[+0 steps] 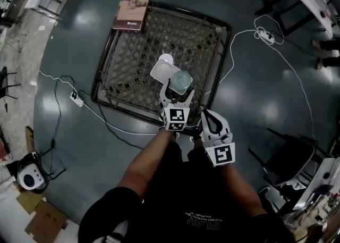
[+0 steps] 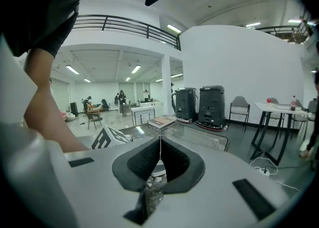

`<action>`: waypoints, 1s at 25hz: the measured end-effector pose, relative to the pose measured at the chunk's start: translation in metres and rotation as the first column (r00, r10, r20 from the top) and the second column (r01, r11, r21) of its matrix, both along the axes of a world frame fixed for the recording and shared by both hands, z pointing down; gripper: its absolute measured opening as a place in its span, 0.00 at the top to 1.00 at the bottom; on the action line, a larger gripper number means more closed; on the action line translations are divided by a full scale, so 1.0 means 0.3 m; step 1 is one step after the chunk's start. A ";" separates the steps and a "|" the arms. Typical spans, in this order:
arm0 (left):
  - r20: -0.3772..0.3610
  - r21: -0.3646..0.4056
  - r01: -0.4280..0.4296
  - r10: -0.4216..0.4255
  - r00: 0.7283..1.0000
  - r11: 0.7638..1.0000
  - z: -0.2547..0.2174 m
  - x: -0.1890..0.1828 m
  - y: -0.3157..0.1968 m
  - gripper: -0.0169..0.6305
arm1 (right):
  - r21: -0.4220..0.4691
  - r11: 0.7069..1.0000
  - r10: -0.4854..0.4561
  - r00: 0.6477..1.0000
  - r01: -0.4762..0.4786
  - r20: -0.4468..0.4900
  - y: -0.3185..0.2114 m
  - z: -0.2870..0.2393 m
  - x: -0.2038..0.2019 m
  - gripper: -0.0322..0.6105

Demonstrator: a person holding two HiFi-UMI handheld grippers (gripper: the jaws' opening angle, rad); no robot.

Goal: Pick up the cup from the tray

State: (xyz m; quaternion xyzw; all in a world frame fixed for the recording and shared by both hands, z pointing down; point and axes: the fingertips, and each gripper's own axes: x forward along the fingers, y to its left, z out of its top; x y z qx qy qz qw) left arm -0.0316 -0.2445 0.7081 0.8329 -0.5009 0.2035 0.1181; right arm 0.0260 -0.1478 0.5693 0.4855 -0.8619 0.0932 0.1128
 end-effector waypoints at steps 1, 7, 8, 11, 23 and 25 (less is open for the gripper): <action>0.005 -0.002 -0.001 0.001 1.000 1.000 0.003 0.004 -0.008 0.32 | -0.004 1.000 0.001 1.000 -0.001 -0.002 0.002 0.004 0.003 0.93; 0.022 -0.022 -0.016 0.016 1.000 1.000 0.013 0.027 -0.056 0.32 | -0.007 1.000 0.003 1.000 -0.003 -0.006 -0.002 0.015 0.016 0.93; 0.025 -0.023 -0.018 0.018 1.000 1.000 0.016 0.028 -0.063 0.32 | -0.011 1.000 0.004 1.000 -0.004 -0.005 -0.003 0.017 0.017 0.93; 0.030 -0.030 -0.022 0.023 0.999 0.999 0.027 0.033 -0.082 0.32 | -0.016 1.000 0.011 1.000 -0.011 0.004 -0.009 0.017 0.027 0.93; 0.031 -0.032 -0.047 0.048 0.998 0.998 0.057 0.046 -0.114 0.38 | -0.026 1.000 0.014 1.000 -0.015 -0.011 -0.001 0.035 0.058 0.93; 0.029 -0.033 -0.053 0.054 0.998 0.998 0.059 0.045 -0.107 0.38 | -0.025 1.000 0.009 1.000 -0.009 -0.014 0.002 0.037 0.055 0.93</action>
